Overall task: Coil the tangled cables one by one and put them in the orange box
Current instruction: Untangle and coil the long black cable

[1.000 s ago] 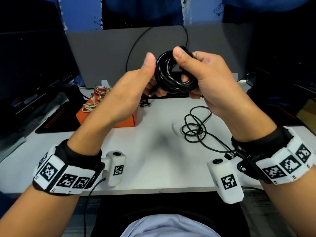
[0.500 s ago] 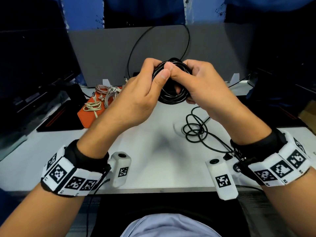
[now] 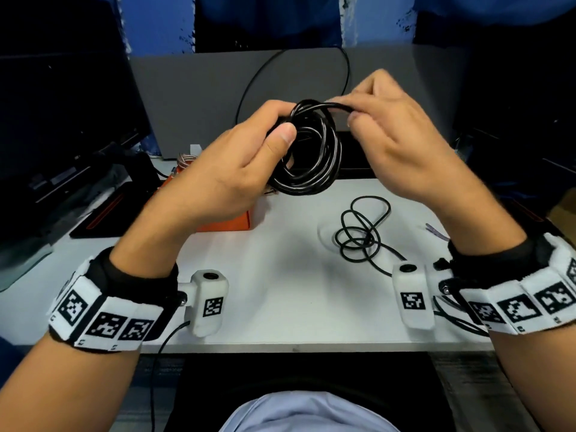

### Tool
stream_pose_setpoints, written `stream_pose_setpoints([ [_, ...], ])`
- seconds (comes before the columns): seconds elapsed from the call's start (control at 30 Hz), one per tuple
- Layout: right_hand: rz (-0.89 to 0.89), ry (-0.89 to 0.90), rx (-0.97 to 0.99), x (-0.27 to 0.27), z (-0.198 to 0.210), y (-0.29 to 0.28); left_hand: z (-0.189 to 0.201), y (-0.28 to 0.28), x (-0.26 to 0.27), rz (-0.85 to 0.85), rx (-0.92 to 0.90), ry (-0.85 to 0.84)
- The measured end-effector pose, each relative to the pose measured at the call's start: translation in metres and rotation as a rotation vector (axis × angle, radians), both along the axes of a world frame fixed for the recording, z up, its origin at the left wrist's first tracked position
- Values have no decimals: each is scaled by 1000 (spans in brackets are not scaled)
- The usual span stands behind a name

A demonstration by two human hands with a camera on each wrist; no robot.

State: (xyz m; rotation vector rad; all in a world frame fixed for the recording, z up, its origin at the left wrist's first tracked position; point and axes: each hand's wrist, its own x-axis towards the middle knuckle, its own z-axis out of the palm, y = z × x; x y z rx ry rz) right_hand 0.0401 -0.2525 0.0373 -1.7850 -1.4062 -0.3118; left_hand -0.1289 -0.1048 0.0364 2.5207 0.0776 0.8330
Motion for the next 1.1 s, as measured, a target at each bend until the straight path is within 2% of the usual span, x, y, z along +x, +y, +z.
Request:
stream_pose_setpoints([
  [0.07, 4, -100, -15, 4, -6, 5, 0, -2, 0, -52, -30, -50],
  [0.17, 23, 1, 64, 3, -15, 15, -3, -3, 3, -102, -49, -98],
  [0.23, 68, 189, 140, 1, -17, 18, -4, -2, 5, -113, -60, -104],
  [0.47, 475, 994, 319, -14, -22, 29, -7, 1, 9, -99, -63, -112],
  [0.6, 616, 1271, 356, -21, -22, 33, -4, 3, 7, -42, -10, -86],
  [0.73, 691, 1410, 257, -21, -25, 33, -3, -1, 5, -6, 61, -68],
  [0.93, 847, 1496, 187, -22, -22, 29, -5, -10, 4, 72, 152, -105],
  [1.1, 743, 1397, 215, -16, -19, 26, -6, -19, 8, 174, 170, -112],
])
